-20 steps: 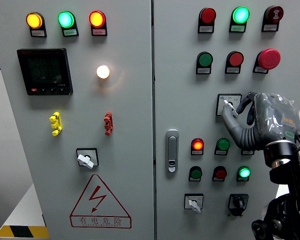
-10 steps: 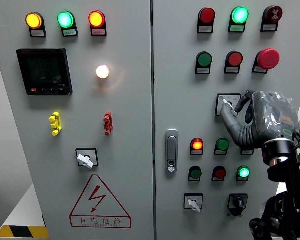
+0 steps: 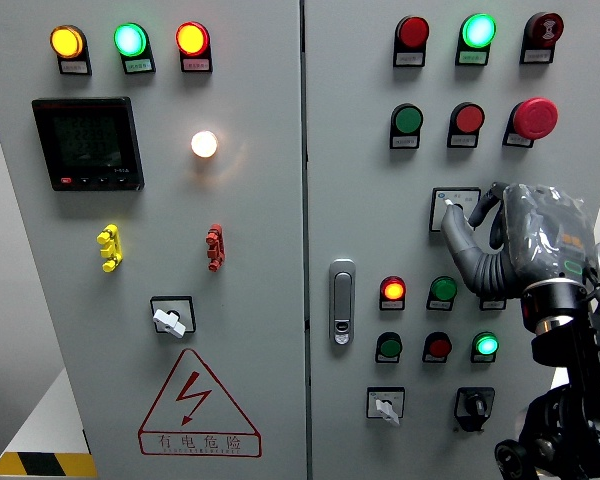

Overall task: Rotate and turn off gray switch
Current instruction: 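Rotate the held knob counterclockwise with the right hand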

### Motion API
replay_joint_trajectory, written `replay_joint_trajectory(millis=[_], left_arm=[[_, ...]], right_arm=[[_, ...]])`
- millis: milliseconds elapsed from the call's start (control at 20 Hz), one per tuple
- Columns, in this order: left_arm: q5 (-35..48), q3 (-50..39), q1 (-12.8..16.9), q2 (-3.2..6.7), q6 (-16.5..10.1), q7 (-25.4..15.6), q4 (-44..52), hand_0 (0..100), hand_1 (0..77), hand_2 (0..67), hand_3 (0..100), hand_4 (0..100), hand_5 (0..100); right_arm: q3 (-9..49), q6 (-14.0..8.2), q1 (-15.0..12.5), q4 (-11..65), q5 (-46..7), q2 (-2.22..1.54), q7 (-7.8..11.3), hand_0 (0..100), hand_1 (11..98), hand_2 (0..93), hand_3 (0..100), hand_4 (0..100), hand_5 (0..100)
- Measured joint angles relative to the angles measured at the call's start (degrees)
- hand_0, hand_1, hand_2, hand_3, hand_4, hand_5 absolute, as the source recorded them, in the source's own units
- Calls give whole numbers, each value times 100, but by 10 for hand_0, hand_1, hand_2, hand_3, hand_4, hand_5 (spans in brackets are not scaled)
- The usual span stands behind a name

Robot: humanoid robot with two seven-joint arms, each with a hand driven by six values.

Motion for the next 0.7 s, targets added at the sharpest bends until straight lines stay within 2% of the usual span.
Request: replay_joint_trajectory(millis=[700], left_arm=[[1,0,0,7,0,0,0,0,0,132,183,95,118]], right_arm=[[-19,0,-4,-1,-8,2,-46,707,379,670,933,1000,971]])
